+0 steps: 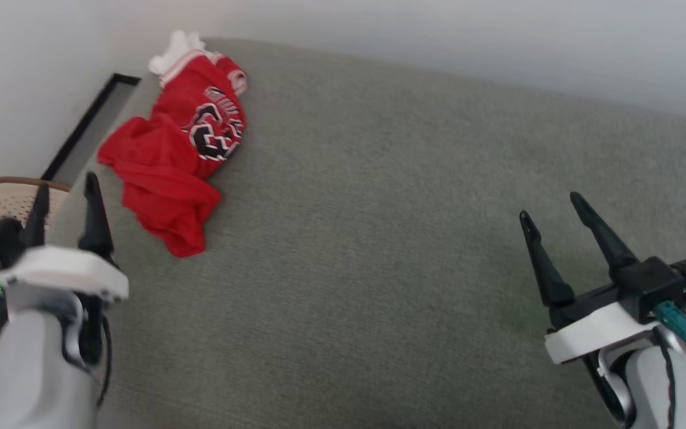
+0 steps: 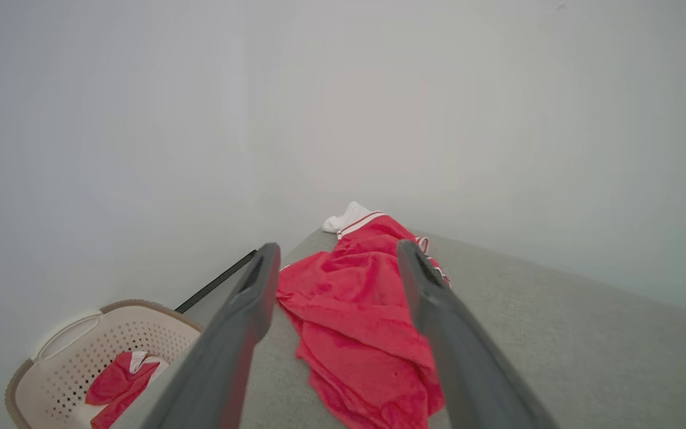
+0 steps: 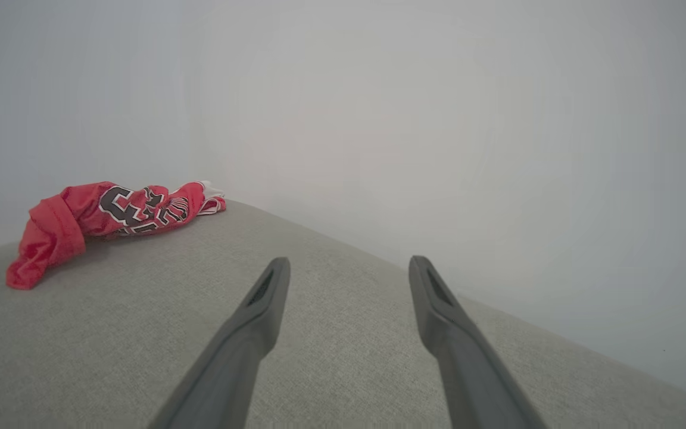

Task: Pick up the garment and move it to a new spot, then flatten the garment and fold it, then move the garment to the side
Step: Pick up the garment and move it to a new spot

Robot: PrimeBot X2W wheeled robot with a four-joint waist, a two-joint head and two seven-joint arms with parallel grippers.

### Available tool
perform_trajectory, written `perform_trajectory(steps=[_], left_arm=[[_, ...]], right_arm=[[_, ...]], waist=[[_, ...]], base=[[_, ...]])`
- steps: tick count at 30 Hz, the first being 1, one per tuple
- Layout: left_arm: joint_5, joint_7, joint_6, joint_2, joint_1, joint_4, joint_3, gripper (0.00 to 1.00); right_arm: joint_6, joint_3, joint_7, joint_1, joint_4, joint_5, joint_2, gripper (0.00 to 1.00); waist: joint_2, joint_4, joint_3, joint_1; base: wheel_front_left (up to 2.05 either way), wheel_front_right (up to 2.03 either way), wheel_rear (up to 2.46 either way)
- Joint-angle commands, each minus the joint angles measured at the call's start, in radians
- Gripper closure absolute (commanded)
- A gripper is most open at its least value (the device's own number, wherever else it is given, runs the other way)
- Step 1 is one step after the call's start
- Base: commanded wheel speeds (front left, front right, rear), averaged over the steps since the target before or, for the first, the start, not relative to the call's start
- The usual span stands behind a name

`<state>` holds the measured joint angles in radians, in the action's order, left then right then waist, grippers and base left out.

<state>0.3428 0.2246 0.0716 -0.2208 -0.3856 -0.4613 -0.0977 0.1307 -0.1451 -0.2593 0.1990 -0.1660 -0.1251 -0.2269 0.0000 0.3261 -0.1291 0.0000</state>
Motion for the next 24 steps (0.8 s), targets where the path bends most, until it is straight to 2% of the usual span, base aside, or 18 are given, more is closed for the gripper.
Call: perform_trajectory(steps=[1, 10, 15, 20, 24], left_arm=[[0.006, 0.001, 0.010, -0.020, -0.065, -0.055, 0.000, 0.00], [0.024, 0.015, 0.040, -0.086, -0.368, -0.350, 0.023, 0.00], [0.027, -0.013, 0.037, -0.103, -0.471, -0.470, 0.029, 0.00], [0.047, -0.112, 0.011, -0.128, -0.585, -0.630, 0.020, 0.00], [0.063, -0.259, -0.011, -0.141, -0.646, -0.752, 0.018, 0.00]], right_arm=[[0.000, 0.002, 0.005, 0.018, 0.016, 0.008, -0.011, 0.00], [0.000, 0.016, 0.044, 0.067, 0.114, 0.019, -0.062, 0.00], [0.000, 0.024, 0.058, 0.083, 0.162, 0.021, -0.080, 0.00], [0.000, 0.028, 0.078, 0.096, 0.206, 0.023, -0.097, 0.00], [0.000, 0.026, 0.093, 0.101, 0.231, 0.023, -0.111, 0.00]], waist=[[0.0000, -0.043, -0.061, 0.0000], [0.0000, -0.125, -0.243, 0.0000], [0.0000, -0.147, -0.310, 0.0000], [0.0000, -0.166, -0.373, 0.0000], [0.0000, -0.180, -0.405, 0.0000]], base=[[0.00, 0.00, 0.00], [0.00, 0.00, 0.00], [0.00, 0.00, 0.00], [0.00, 0.00, 0.00], [0.00, 0.00, 0.00]])
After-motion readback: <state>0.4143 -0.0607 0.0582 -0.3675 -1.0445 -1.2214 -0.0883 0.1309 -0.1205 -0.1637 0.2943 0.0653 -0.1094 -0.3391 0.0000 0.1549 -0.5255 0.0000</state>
